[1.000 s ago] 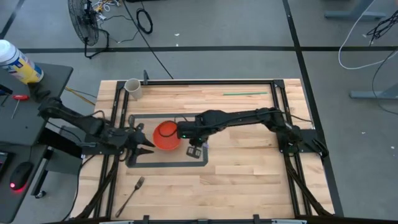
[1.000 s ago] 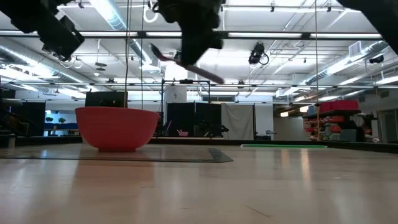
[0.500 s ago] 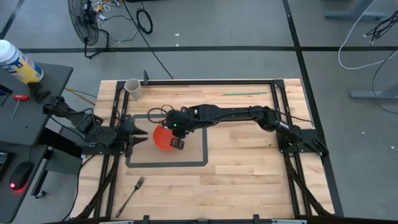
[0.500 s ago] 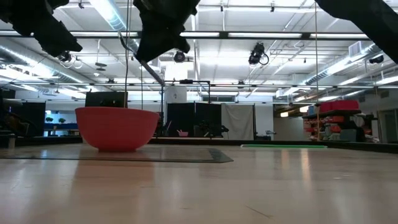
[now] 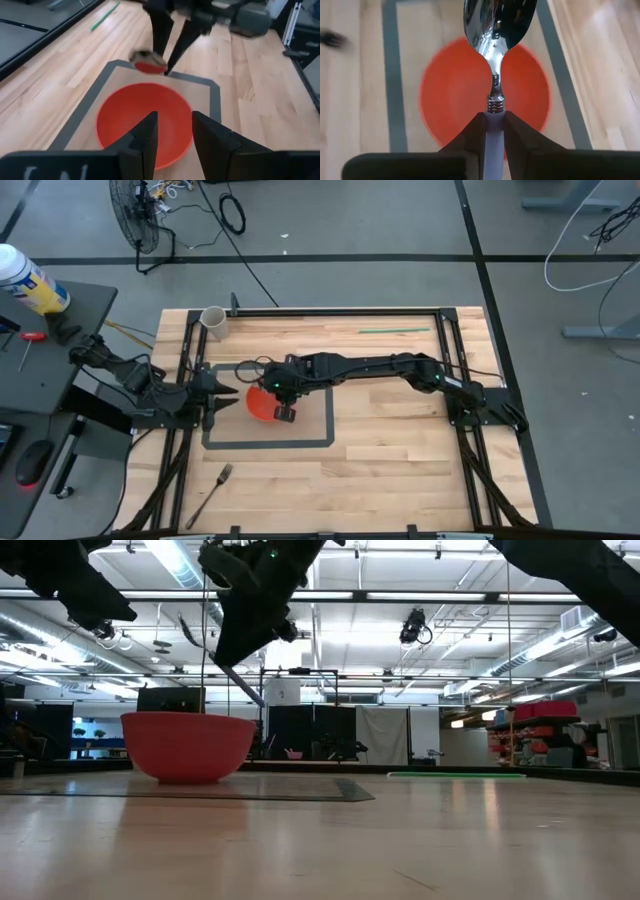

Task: Pick & Place Utensil
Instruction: Put the purple spoon into the orange bowl

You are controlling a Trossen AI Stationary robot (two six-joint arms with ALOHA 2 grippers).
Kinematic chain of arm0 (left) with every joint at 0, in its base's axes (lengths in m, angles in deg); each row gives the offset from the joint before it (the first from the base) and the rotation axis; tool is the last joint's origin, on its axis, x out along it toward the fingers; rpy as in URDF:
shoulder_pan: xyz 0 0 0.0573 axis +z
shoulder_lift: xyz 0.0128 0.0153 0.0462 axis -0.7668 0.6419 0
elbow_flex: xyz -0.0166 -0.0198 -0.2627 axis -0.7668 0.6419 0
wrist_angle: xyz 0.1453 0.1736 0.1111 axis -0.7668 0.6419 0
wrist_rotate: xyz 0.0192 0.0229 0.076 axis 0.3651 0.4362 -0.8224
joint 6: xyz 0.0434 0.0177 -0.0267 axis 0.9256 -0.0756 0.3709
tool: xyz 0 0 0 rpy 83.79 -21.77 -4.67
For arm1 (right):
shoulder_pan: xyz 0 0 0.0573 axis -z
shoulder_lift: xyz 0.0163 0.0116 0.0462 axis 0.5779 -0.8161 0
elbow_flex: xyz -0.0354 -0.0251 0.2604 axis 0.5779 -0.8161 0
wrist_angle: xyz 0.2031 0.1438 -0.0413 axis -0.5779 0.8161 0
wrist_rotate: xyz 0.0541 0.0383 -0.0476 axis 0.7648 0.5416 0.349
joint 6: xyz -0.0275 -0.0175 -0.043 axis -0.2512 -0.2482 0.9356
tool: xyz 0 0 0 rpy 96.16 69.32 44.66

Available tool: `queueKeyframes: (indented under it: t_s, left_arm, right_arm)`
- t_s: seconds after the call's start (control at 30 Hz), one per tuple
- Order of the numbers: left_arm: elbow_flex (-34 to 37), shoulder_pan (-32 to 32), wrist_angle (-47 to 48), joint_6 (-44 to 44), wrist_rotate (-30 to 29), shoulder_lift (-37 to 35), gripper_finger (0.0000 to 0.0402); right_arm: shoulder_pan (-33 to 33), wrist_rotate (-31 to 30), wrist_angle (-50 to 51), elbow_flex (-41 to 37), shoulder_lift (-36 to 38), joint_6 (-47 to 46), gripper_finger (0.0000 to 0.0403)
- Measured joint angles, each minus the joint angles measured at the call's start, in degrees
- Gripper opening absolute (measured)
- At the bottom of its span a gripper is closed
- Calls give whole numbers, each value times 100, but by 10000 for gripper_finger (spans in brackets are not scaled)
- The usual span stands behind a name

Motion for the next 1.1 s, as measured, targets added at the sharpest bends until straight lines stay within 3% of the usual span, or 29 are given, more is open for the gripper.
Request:
queueKeyframes:
  t_s: [0.43,0.73,1.1]
  left_arm:
    - [245,0,-648,51,-211,251,124]
    - [245,0,-667,45,-209,251,124]
    - [245,0,-660,75,-209,251,124]
  right_arm:
    - [-37,-166,-135,-45,-90,169,52]
    - [-25,-127,-875,-772,-91,178,52]
    - [-25,-20,-1315,-885,-82,285,52]
